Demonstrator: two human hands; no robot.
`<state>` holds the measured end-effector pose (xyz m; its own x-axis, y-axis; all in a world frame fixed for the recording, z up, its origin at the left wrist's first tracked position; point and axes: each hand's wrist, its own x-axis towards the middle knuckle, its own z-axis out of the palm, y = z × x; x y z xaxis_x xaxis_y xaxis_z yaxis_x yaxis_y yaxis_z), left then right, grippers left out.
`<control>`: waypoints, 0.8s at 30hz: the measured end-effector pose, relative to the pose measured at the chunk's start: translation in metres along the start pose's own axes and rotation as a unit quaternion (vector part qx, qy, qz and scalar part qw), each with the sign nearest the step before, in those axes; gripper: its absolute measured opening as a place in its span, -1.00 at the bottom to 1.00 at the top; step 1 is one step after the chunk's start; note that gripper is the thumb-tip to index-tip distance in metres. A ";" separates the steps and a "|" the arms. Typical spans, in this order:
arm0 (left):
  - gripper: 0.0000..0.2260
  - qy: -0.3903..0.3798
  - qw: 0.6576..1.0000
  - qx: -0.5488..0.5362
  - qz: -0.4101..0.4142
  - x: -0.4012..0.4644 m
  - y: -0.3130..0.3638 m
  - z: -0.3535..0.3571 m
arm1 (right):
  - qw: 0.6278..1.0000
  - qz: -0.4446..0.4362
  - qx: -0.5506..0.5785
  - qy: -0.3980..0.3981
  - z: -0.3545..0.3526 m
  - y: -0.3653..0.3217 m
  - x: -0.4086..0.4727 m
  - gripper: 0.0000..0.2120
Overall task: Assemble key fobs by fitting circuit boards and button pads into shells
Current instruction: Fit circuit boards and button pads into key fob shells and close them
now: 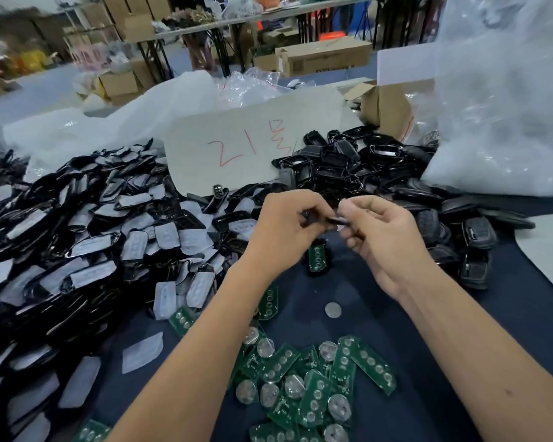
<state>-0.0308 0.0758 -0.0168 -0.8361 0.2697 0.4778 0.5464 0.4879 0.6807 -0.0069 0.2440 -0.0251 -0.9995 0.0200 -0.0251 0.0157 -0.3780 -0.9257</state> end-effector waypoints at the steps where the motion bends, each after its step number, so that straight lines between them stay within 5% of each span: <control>1: -0.83 -0.009 0.999 -0.033 -0.041 -0.001 -0.001 0.000 | 1.000 0.000 0.009 -0.006 0.000 -0.001 0.001 -0.83; 8: -0.82 -0.042 0.943 -0.251 -0.214 -0.005 0.000 -0.002 | 0.999 -0.015 -0.035 -0.024 -0.005 -0.003 0.001 -0.89; 14: -0.89 -0.049 0.915 -0.312 -0.252 -0.004 0.006 -0.002 | 0.992 0.040 0.115 -0.020 -0.006 0.000 0.002 -0.82; 24: -0.92 -0.083 0.892 -0.346 -0.279 0.001 0.017 -0.014 | 0.982 0.033 0.182 -0.044 -0.002 0.002 0.002 -0.76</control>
<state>-0.0214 0.0726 0.0033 -0.9516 0.2932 -0.0923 -0.1052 -0.0286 0.9940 -0.0086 0.2456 -0.0277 -0.9955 -0.0885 -0.0327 0.0845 -0.6814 -0.7271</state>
